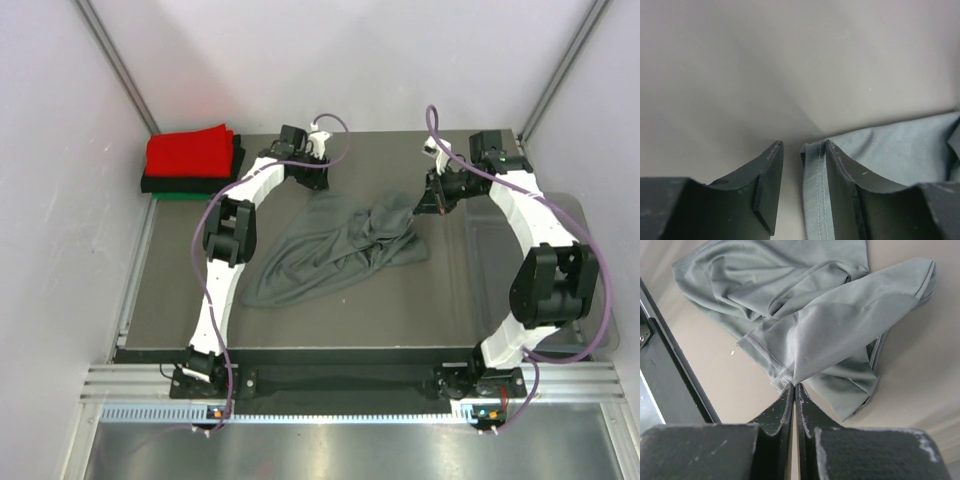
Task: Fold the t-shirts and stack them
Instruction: Flatten the tshirt out
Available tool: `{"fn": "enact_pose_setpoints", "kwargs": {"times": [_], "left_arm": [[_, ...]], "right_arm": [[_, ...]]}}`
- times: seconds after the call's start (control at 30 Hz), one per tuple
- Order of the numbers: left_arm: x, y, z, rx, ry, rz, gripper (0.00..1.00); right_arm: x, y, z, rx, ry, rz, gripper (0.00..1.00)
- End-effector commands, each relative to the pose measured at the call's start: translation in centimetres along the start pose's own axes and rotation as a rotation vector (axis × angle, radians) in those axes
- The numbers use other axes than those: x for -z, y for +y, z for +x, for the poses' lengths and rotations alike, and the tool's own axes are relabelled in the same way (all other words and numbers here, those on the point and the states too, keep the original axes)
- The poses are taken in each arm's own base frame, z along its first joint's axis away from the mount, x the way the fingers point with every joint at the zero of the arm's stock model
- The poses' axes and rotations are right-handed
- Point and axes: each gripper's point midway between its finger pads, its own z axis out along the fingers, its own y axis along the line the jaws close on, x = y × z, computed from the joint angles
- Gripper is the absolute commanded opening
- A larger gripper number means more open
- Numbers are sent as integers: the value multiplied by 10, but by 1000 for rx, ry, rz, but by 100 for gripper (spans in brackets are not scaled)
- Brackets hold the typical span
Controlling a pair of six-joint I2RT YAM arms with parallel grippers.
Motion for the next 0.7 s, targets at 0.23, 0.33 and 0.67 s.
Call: {"fn": "enact_pose_setpoints", "kwargs": {"times": [0.23,0.33,0.67], "left_arm": [[-16,-17,-3,-13,-12,73,16],[-8,-21,-10,-18,-20,80,0],[172,-69,-77,-218,-234,-88,0]], "right_arm": [[3,0,-7,35,-29,-13,0],[5,-3,-8,26,-35,-7,0],[61,-26,-68,30,-148,177,0]]}}
